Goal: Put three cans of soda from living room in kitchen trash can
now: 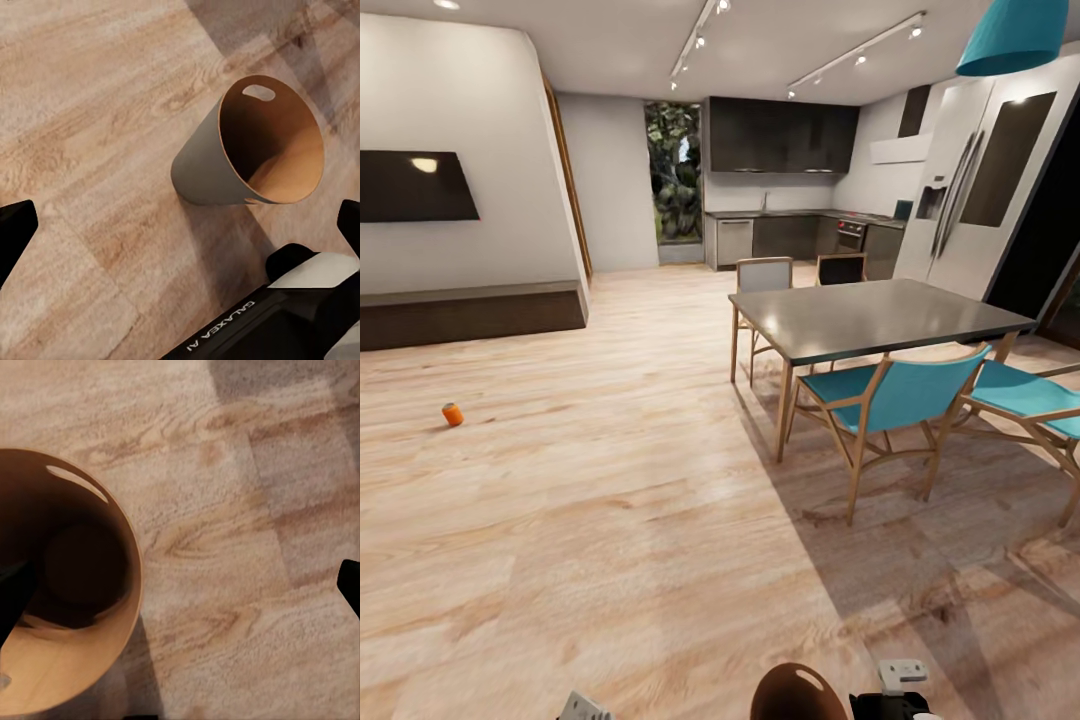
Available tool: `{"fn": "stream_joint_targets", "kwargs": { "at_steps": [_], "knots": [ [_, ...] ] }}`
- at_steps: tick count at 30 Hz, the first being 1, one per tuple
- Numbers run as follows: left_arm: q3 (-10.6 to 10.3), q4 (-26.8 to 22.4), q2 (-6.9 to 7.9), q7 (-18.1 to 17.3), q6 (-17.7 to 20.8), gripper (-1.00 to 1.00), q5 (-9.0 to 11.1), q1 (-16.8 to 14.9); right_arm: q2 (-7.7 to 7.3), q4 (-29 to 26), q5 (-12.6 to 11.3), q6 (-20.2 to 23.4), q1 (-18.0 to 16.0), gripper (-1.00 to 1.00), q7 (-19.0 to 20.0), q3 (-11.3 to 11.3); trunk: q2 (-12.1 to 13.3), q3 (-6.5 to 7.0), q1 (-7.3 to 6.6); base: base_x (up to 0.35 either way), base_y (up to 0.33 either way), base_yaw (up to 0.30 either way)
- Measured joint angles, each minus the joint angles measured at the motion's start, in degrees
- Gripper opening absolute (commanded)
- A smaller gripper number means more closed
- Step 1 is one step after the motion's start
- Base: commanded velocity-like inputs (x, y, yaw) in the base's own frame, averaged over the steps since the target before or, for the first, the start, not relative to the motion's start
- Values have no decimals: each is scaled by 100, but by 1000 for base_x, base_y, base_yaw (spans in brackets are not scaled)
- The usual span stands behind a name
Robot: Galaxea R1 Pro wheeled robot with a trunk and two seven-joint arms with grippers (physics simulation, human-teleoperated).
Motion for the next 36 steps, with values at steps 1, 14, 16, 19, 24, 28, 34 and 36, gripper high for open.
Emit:
{"fn": "stream_joint_targets", "kwargs": {
  "at_steps": [1, 14, 16, 19, 24, 28, 34, 36],
  "knots": [
    [0, 0, 0, 0, 0, 100, 0, 1, 0, 0, 0, 0, 0, 100, 0, 0, 0, 0, 0, 20, 0, 0],
    [-1, -2, 0, -8, 0, 100, 1, -2, -2, 0, 0, 0, 0, 100, 0, 0, -279, -155, 153, 4, 0, 0],
    [-1, -2, 0, -7, 0, 100, 1, 0, -4, 0, 0, -1, 0, 100, 0, 0, -359, -207, 197, 0, 0, 0],
    [-1, -2, 0, -5, 1, 100, 0, 0, -7, -9, 0, -3, 0, 100, 0, 0, -480, -286, 263, 0, 0, 0],
    [-1, -2, 0, -4, 1, 100, -1, -1, -8, -17, 0, -2, -3, 100, 0, 0, -680, -421, 373, 0, 0, 0],
    [-1, -2, 0, -4, 1, 100, -1, 2, -9, -18, 0, -5, -7, 100, 0, 0, -841, -530, 461, 0, 0, 0],
    [-1, -2, 0, -8, 1, 100, 0, 0, -9, -19, 0, -8, -16, 100, 0, 0, -1081, -693, 592, 0, 0, 0],
    [-1, -2, 0, -8, 1, 100, 1, 1, -9, -20, 0, -9, -17, 100, 0, 0, -1161, -748, 636, 0, 0, 0]
  ]
}}
